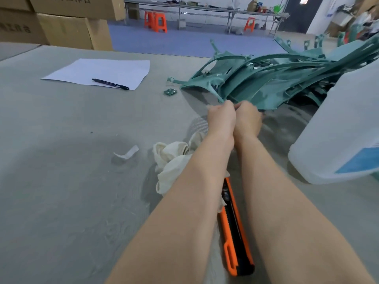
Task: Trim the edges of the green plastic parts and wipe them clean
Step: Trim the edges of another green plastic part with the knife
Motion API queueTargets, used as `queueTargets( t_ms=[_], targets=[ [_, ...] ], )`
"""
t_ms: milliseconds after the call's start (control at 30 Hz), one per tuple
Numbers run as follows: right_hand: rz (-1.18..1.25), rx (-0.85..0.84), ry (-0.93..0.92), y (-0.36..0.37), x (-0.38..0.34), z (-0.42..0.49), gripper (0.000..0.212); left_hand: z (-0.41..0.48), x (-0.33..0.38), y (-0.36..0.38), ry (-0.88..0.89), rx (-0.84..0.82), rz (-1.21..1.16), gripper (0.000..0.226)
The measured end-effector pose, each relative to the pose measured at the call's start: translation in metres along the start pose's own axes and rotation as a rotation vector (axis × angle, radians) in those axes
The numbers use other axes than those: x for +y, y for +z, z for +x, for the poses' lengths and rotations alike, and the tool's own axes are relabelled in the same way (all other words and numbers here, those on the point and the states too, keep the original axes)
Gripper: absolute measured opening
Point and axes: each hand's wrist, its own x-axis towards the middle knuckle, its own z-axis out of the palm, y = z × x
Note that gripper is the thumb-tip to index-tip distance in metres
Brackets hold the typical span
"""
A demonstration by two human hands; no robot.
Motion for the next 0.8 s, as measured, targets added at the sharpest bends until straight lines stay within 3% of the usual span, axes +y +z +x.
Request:
queueTargets(
  t_ms=[167,267,367,467,600,800],
  targets=[
    [-0.079,-0.116,-0.041,0.003,-0.01,-0.022,0.031,-0.016,0.004,-0.016,-0.022,-0.007,-0.014,0.038],
    [0.16,-0.046,-0.01,0.0,-0.016,-0.039,0.021,-0.031,0.013,-0.028,-0.026,0.001,-0.063,0.011],
    [0.334,0.112,-0.016,-0.016,-0.021,-0.06,0.02,-0.044,0.018,-0.044,0.002,0.004,-0.079,0.019],
    [0.575,0.117,0.015,-0.037,-0.025,-0.087,0.021,-0.064,0.019,-0.063,-0.02,-0.022,-0.211,0.011],
    [1.112,-0.188,0.197,-0.059,-0.025,-0.136,0.025,-0.091,0.007,-0.088,0.062,0.03,-0.197,0.017],
    [1.448,-0.643,0.367,-0.065,-0.025,-0.183,0.031,-0.125,-0.009,-0.114,0.122,0.017,-0.232,0.017]
  ],
)
